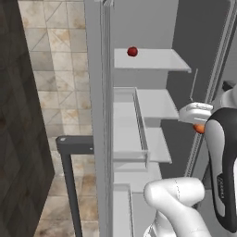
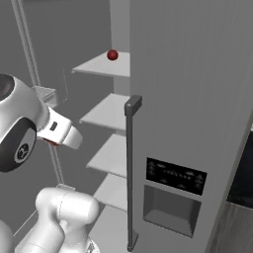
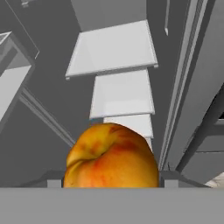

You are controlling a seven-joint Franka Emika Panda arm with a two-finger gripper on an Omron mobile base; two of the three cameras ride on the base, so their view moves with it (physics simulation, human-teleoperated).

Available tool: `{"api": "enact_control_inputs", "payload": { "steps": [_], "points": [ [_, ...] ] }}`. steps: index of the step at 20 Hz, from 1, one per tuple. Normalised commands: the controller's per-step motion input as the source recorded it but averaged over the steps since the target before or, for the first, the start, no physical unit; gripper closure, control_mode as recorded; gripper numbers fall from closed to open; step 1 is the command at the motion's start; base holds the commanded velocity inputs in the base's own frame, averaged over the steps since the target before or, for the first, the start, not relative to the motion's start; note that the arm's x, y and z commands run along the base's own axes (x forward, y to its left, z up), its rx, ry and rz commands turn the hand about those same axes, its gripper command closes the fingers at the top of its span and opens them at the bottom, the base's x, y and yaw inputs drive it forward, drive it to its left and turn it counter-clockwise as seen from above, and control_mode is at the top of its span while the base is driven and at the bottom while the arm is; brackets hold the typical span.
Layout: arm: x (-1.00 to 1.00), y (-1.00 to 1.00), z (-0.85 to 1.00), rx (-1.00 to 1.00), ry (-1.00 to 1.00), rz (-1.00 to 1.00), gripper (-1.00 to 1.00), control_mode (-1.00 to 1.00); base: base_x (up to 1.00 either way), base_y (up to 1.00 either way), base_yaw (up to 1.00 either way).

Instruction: Pick up the tangerine and peach from the fridge and place one fruit on each plate on the dining counter.

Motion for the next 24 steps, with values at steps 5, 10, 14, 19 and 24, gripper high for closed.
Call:
{"api": "enact_control_inputs", "payload": {
  "steps": [5, 10, 14, 19, 24],
  "points": [
    [0.0, 0.0, 0.0, 0.0, 0.0, 0.0, 1.0, 1.0, -1.0, 0.0, 0.0],
    [0.0, 0.0, 0.0, 0.0, 0.0, 0.0, 1.0, 1.0, -1.0, 0.14, 0.06],
    [0.0, 0.0, 0.0, 0.0, 0.0, 0.0, 1.0, 1.0, -0.58, 0.65, 0.6],
    [0.0, 0.0, 0.0, 0.0, 0.0, 0.0, 1.0, 1.0, -0.28, 0.5, 0.77],
    [0.0, 0.0, 0.0, 0.0, 0.0, 0.0, 1.0, 1.0, -0.38, 0.52, 0.74]
  ]
}}
